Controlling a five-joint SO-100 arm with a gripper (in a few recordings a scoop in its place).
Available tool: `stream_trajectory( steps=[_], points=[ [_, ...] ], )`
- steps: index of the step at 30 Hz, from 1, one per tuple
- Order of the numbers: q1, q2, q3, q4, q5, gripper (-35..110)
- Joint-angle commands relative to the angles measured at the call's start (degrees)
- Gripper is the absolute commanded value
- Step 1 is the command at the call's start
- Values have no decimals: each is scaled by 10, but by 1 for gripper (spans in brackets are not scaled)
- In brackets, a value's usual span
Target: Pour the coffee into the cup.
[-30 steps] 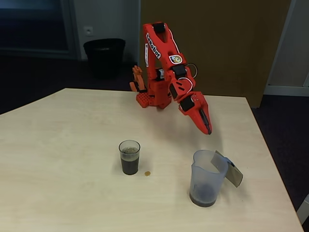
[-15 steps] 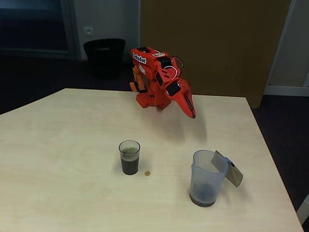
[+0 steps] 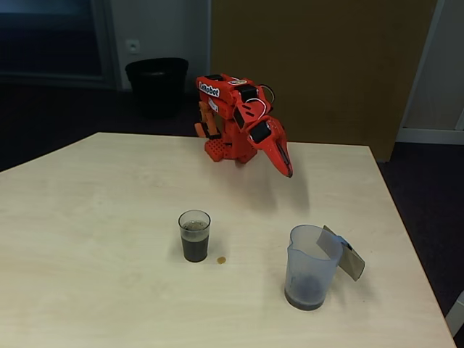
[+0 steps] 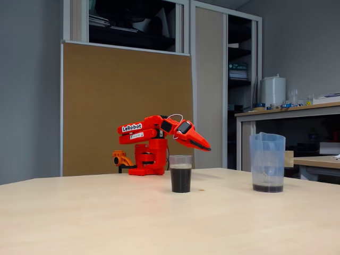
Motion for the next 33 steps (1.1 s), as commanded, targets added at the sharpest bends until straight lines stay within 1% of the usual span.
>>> stream_trajectory(
  steps=[1,33],
  points=[
    [-5,13,10,3,10,0],
    [-14,14,10,6,9,0]
  ],
)
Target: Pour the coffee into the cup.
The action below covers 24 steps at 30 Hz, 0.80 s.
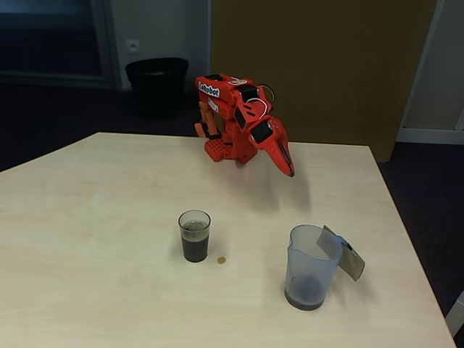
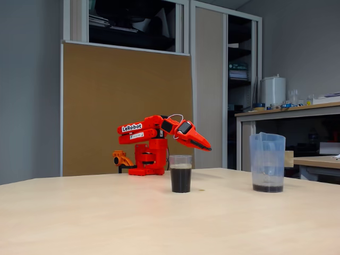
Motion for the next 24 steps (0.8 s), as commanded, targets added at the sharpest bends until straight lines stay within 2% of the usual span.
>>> stream_trajectory(
  steps=[1,24],
  points=[
    [-4,14,10,6,6,0],
    [-3,14,10,5,1,0]
  ],
)
